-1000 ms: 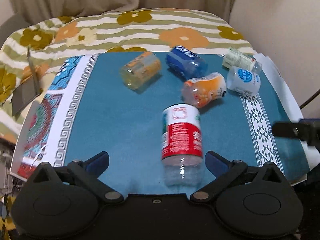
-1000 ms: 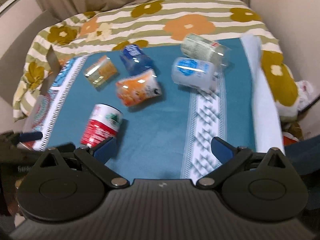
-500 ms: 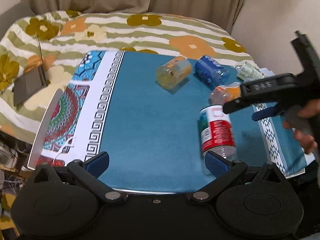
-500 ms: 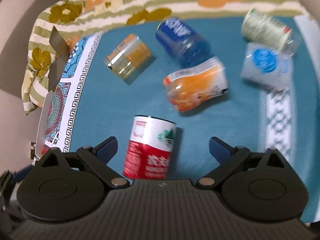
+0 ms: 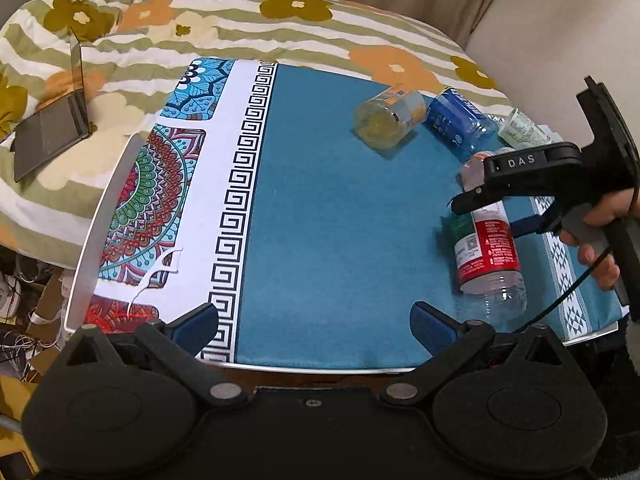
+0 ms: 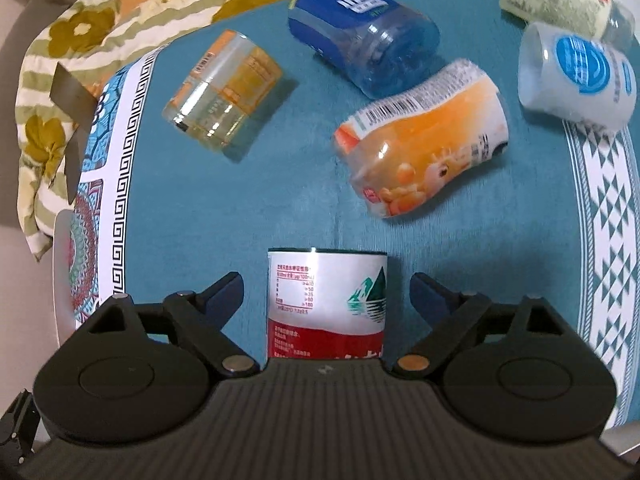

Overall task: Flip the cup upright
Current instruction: 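Rotate the held cup with the right tool until its open rim faces up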

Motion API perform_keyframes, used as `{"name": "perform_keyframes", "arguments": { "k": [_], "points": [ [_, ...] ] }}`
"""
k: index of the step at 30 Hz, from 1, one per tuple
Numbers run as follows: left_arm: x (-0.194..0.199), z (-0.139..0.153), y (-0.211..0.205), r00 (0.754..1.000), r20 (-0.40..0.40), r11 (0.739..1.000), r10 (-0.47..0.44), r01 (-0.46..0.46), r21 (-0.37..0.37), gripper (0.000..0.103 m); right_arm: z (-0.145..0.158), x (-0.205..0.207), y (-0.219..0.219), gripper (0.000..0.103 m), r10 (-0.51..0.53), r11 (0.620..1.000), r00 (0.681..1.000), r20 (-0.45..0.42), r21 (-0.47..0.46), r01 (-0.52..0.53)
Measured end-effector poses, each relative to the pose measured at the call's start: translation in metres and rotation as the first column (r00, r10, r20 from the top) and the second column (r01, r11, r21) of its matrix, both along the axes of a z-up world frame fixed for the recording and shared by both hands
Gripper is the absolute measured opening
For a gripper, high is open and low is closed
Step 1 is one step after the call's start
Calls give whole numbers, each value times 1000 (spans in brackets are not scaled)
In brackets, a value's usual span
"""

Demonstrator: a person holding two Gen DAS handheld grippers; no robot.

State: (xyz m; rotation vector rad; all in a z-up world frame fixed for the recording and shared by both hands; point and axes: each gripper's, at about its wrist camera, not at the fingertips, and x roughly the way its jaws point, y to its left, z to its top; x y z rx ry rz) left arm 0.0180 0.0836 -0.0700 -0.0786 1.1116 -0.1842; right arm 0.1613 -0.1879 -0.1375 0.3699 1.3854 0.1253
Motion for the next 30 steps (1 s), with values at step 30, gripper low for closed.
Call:
{"name": "perform_keyframes", "arguments": {
  "k": [30],
  "points": [
    [14, 2, -1, 998, 20, 998, -60, 60, 15, 103, 23, -112, 36, 77, -135, 953, 520, 843, -34, 302]
  ]
}}
